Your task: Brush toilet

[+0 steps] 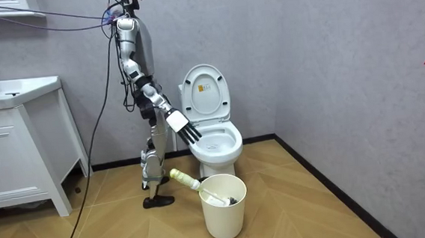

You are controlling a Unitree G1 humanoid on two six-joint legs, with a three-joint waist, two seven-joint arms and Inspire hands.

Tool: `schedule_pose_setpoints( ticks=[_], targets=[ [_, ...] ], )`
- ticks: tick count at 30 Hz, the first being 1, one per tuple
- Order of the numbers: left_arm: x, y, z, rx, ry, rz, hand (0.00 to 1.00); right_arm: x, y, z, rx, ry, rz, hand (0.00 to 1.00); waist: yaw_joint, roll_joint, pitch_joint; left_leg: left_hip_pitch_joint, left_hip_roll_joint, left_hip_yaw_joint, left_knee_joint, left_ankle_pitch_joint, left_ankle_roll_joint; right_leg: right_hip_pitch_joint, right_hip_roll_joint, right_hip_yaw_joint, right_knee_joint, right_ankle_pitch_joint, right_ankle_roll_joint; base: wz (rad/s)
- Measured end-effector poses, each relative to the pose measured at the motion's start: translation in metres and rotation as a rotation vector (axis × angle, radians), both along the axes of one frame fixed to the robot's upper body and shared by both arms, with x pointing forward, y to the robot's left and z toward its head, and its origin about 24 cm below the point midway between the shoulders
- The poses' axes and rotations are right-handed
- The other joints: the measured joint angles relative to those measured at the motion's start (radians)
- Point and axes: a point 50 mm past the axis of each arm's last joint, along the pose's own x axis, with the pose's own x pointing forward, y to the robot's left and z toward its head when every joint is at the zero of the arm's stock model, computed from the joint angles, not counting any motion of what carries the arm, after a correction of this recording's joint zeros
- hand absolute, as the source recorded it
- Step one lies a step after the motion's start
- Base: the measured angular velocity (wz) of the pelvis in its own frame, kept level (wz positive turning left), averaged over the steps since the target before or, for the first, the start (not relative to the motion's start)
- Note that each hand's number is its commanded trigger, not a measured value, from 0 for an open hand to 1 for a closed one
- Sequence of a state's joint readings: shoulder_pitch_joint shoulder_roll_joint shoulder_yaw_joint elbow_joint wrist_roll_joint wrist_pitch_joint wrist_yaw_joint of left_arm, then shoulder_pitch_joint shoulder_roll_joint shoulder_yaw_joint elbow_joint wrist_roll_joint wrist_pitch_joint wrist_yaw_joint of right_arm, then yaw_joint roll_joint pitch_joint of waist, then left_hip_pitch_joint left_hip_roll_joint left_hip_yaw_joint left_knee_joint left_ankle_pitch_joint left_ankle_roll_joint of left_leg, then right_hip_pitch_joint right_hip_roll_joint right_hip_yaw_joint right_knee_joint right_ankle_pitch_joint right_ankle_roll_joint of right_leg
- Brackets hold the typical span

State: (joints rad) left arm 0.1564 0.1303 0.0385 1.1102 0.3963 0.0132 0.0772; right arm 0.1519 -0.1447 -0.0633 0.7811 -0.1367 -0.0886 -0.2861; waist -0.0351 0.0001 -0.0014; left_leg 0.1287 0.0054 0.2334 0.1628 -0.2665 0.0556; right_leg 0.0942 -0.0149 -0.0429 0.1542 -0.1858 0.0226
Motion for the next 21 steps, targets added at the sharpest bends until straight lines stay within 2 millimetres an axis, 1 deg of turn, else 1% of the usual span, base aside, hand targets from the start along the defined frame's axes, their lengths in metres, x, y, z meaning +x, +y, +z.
schedule_pose_setpoints(
  ticks=[2,4,6,8,9,11,13,14,15,16,18,20,21],
  targets=[
    [0.002,0.001,0.001,0.001,-0.014,-0.003,0.00,0.006,0.000,0.005,-0.036,-0.041,0.016,0.00,0.003,0.002,-0.0026,-0.001,0.000,0.000,0.001,0.000,0.000,-0.006,0.000,0.000,-0.001,0.000,0.000,0.00],
    [-0.001,0.001,0.001,0.004,-0.019,-0.003,0.00,0.011,-0.001,0.011,-0.066,-0.077,0.018,0.00,0.010,-0.002,-0.0013,-0.001,0.000,-0.001,0.003,0.001,-0.001,-0.007,-0.001,0.000,-0.001,0.000,0.000,0.00],
    [-0.002,0.004,0.002,0.025,-0.031,-0.005,0.00,0.022,-0.002,0.019,-0.106,-0.140,0.008,0.00,0.013,-0.008,0.0016,-0.001,0.000,-0.001,0.003,0.001,-0.001,-0.008,-0.001,-0.001,-0.001,0.000,0.000,0.00],
    [-0.006,0.009,0.003,0.041,-0.021,-0.005,0.00,0.027,-0.003,0.024,-0.131,-0.175,-0.009,0.00,0.013,-0.013,0.0000,-0.005,0.000,-0.004,0.005,0.001,-0.001,-0.009,-0.001,-0.005,-0.002,0.000,0.000,0.07],
    [-0.007,0.013,0.004,0.051,-0.018,-0.006,0.00,0.029,-0.004,0.025,-0.140,-0.188,-0.022,0.00,0.013,-0.019,-0.0016,-0.012,0.000,-0.011,0.008,0.001,-0.001,-0.011,-0.002,-0.014,-0.002,0.000,0.000,0.15],
    [-0.007,0.018,0.005,0.064,-0.017,-0.010,0.00,0.031,-0.005,0.027,-0.139,-0.201,-0.049,0.00,0.014,-0.029,-0.0020,-0.019,0.000,-0.019,0.009,0.002,-0.002,-0.013,-0.002,-0.019,-0.003,0.000,-0.001,0.14],
    [-0.007,0.022,0.006,0.074,-0.020,-0.012,0.00,0.033,-0.006,0.028,-0.126,-0.218,-0.084,0.00,0.012,-0.036,-0.0057,-0.040,0.000,-0.028,0.025,0.002,-0.002,-0.024,-0.005,-0.035,-0.001,0.001,-0.002,0.14],
    [-0.005,0.024,0.008,0.080,-0.031,-0.015,0.00,0.037,-0.008,0.029,-0.126,-0.229,-0.105,0.00,0.014,-0.038,-0.0045,-0.062,0.000,-0.034,0.036,0.002,-0.002,-0.030,-0.007,-0.047,-0.001,0.003,-0.003,0.17],
    [-0.003,0.026,0.009,0.086,-0.036,-0.017,0.00,0.041,-0.011,0.030,-0.123,-0.236,-0.127,0.00,0.016,-0.038,-0.0043,-0.087,-0.001,-0.047,0.051,0.002,-0.001,-0.046,-0.008,-0.054,0.000,0.008,-0.003,0.19],
    [-0.001,0.027,0.009,0.089,-0.040,-0.019,0.00,0.043,-0.014,0.030,-0.123,-0.236,-0.139,0.00,0.016,-0.038,-0.0033,-0.100,0.000,-0.049,0.058,0.002,-0.001,-0.054,-0.009,-0.058,-0.001,0.011,-0.003,0.18],
    [0.007,0.033,0.012,0.104,-0.061,-0.025,0.00,0.050,-0.024,0.032,-0.132,-0.236,-0.184,0.00,0.016,-0.032,0.0007,-0.147,0.000,-0.064,0.080,0.003,0.001,-0.084,-0.011,-0.075,0.000,0.018,-0.004,0.19],
    [0.011,0.036,0.013,0.111,-0.070,-0.025,0.00,0.048,-0.031,0.028,-0.144,-0.199,-0.212,0.00,0.015,-0.028,0.0026,-0.180,-0.001,-0.078,0.096,0.005,0.004,-0.108,-0.015,-0.098,0.006,0.018,-0.003,0.26],
    [0.017,0.035,0.014,0.108,-0.086,-0.022,0.00,0.046,-0.037,0.025,-0.152,-0.166,-0.232,0.00,0.021,-0.024,0.0024,-0.216,0.001,-0.084,0.118,0.005,0.005,-0.140,-0.017,-0.102,0.030,0.018,-0.004,0.22]
  ],
)
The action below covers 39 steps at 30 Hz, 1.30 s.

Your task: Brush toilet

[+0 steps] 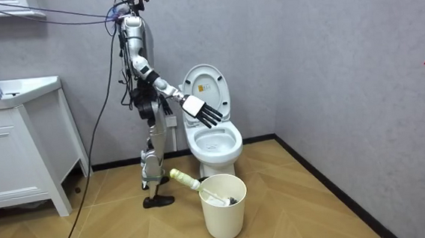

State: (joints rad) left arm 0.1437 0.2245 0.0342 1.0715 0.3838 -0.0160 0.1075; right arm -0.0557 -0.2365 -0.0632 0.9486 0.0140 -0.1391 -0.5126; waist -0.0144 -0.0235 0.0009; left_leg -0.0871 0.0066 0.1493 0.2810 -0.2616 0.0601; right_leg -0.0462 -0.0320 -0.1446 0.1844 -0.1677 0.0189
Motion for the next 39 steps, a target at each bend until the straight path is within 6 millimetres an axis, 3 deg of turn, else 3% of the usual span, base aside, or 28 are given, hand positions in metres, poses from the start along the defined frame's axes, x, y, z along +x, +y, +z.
schedule_pose_setpoints(
  ticks=[4,8,10,11,12,18,23,31,39],
  targets=[
    [0.017,-0.002,0.003,0.000,-0.037,-0.016,0.00,0.005,-0.008,0.000,0.012,0.022,-0.048,0.00,0.009,0.012,0.0077,-0.115,0.003,-0.019,0.053,0.003,0.006,-0.109,-0.006,-0.023,0.053,-0.001,-0.002,0.11],
    [0.047,-0.008,0.007,-0.022,-0.100,-0.035,0.00,0.017,-0.014,0.002,0.053,0.033,-0.122,0.00,0.025,0.015,0.0154,-0.244,0.002,-0.036,0.113,0.012,0.016,-0.231,-0.019,-0.036,0.118,-0.001,-0.009,0.12],
    [0.061,-0.010,0.011,-0.033,-0.136,-0.044,0.00,0.028,-0.015,0.007,0.085,0.015,-0.161,0.00,0.038,0.010,0.0242,-0.293,-0.001,-0.036,0.129,0.019,0.021,-0.289,-0.022,-0.040,0.155,-0.001,-0.010,0.03],
    [0.072,-0.011,0.014,-0.038,-0.163,-0.058,0.00,0.036,-0.019,0.012,0.086,-0.007,-0.171,0.00,0.045,0.010,0.0330,-0.336,-0.001,-0.040,0.148,0.020,0.023,-0.330,-0.029,-0.052,0.182,-0.002,-0.012,0.09],
    [0.081,-0.013,0.017,-0.039,-0.182,-0.079,0.00,0.040,-0.023,0.017,0.077,-0.018,-0.175,0.00,0.046,0.011,0.0356,-0.375,-0.002,-0.045,0.166,0.022,0.027,-0.368,-0.034,-0.059,0.202,-0.003,-0.013,0.11],
    [0.113,-0.021,0.031,-0.018,-0.271,-0.160,0.00,0.059,-0.035,0.036,0.045,-0.043,-0.174,0.00,0.065,0.001,0.0428,-0.547,-0.017,-0.044,0.225,0.041,0.043,-0.559,-0.059,-0.048,0.306,-0.003,-0.014,0.03],
    [0.139,-0.028,0.046,0.016,-0.364,-0.194,0.00,0.068,-0.033,0.040,0.028,-0.002,-0.150,0.00,0.080,-0.008,0.0493,-0.675,-0.021,-0.046,0.281,0.048,0.048,-0.690,-0.075,-0.047,0.376,-0.007,-0.020,0.04],
    [0.145,-0.029,0.051,0.046,-0.414,-0.177,0.00,0.075,-0.038,0.048,0.003,0.025,-0.110,0.00,0.082,-0.008,0.0529,-0.824,-0.022,-0.046,0.368,0.044,0.053,-0.842,-0.098,-0.051,0.480,-0.028,-0.034,0.02],
    [0.166,-0.036,0.064,0.008,-0.487,-0.161,0.00,0.074,-0.049,0.052,0.066,0.007,-0.141,0.00,0.102,0.002,0.0584,-0.949,-0.029,-0.041,0.428,0.046,0.048,-0.982,-0.122,-0.046,0.564,-0.054,-0.050,0.05]
  ],
)
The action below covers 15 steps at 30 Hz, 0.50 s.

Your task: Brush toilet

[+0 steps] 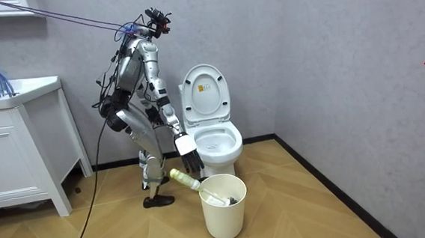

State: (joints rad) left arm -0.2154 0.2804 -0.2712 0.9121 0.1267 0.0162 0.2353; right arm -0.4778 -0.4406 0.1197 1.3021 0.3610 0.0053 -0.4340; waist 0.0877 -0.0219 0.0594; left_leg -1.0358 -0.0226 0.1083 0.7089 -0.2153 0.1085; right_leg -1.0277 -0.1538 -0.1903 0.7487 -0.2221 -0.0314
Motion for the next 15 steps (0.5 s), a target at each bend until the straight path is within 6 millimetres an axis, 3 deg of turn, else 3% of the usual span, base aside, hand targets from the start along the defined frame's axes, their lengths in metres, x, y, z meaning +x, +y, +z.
schedule_pose_setpoints(
  ticks=[5,15],
  targets=[
    [0.010,-0.002,0.006,-0.011,-0.028,-0.001,0.00,-0.001,-0.003,0.000,0.017,0.009,0.021,0.00,0.002,0.014,0.0019,-0.031,-0.001,-0.001,0.015,0.000,-0.002,-0.032,-0.005,-0.004,0.021,-0.010,-0.005,0.04],
    [0.021,-0.001,0.015,-0.019,-0.077,0.030,0.00,0.000,-0.004,0.000,0.082,0.011,0.040,0.00,-0.002,0.016,0.0011,-0.079,0.004,-0.008,0.049,-0.006,-0.007,-0.073,-0.010,-0.015,0.051,-0.019,-0.014,0.00]
  ],
)
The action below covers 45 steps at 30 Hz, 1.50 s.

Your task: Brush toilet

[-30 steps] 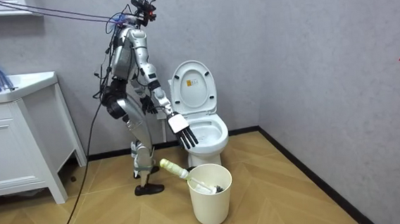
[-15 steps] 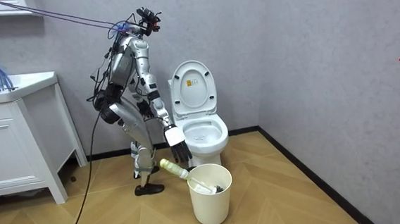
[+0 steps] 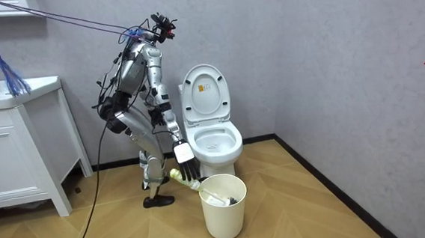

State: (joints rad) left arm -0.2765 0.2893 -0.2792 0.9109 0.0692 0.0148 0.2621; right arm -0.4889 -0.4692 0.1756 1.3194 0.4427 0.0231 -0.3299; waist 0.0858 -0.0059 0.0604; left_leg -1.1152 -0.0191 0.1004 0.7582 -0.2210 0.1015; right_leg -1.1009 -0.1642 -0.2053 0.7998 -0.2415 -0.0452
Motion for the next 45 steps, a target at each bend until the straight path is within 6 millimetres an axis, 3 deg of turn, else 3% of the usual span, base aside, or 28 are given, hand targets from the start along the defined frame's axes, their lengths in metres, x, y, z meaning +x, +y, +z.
schedule_pose_setpoints(
  ticks=[10,26,33,34,35,36,45],
  targets=[
    [0.0055,-0.0002,0.0077,0.029,-0.060,0.025,0.00,-0.0033,-0.0035,-0.0011,0.035,0.002,-0.001,0.00,0.001,0.003,-0.0020,-0.022,-0.011,0.001,0.014,0.000,0.002,-0.029,-0.008,0.005,0.028,-0.006,0.001,0.02],
    [0.0046,-0.0012,0.0058,0.052,-0.034,0.015,0.00,-0.0049,-0.0044,-0.0022,0.061,0.015,-0.018,0.00,0.005,0.005,-0.0025,-0.064,-0.010,0.004,0.045,-0.002,0.004,-0.071,-0.012,0.008,0.061,-0.010,-0.002,0.00],
    [0.0053,-0.0011,0.0066,0.048,-0.037,0.017,0.00,-0.0037,-0.0037,-0.0022,0.099,0.019,-0.035,0.00,0.004,0.005,-0.0025,-0.087,-0.009,0.006,0.067,-0.003,0.004,-0.096,-0.028,0.001,0.092,-0.019,-0.011,0.03],
    [0.0053,-0.0012,0.0066,0.047,-0.037,0.018,0.00,-0.0033,-0.0038,-0.0018,0.104,0.016,-0.037,0.15,0.003,0.005,-0.0026,-0.088,-0.009,0.006,0.069,-0.003,0.004,-0.097,-0.029,0.001,0.094,-0.019,-0.011,0.00],
    [0.0056,-0.0013,0.0069,0.047,-0.039,0.018,0.00,-0.0028,-0.0038,-0.0015,0.110,0.011,-0.041,0.62,0.005,0.005,-0.0025,-0.092,-0.009,0.007,0.073,-0.003,0.004,-0.101,-0.030,0.001,0.098,-0.020,-0.012,0.00],
    [0.0058,-0.0012,0.0071,0.047,-0.039,0.018,0.00,-0.0025,-0.0036,-0.0014,0.117,0.008,-0.047,0.97,0.005,0.005,-0.0025,-0.095,-0.009,0.007,0.075,-0.003,0.004,-0.106,-0.030,0.002,0.100,-0.020,-0.012,0.00],
    [0.0077,-0.0006,0.0090,0.053,-0.036,0.022,0.00,-0.0012,-0.0054,0.0007,0.150,0.005,-0.046,1.00,0.009,0.007,-0.0010,-0.099,-0.010,0.007,0.073,-0.003,0.004,-0.111,-0.032,0.001,0.102,-0.022,-0.014,0.00]
  ],
)
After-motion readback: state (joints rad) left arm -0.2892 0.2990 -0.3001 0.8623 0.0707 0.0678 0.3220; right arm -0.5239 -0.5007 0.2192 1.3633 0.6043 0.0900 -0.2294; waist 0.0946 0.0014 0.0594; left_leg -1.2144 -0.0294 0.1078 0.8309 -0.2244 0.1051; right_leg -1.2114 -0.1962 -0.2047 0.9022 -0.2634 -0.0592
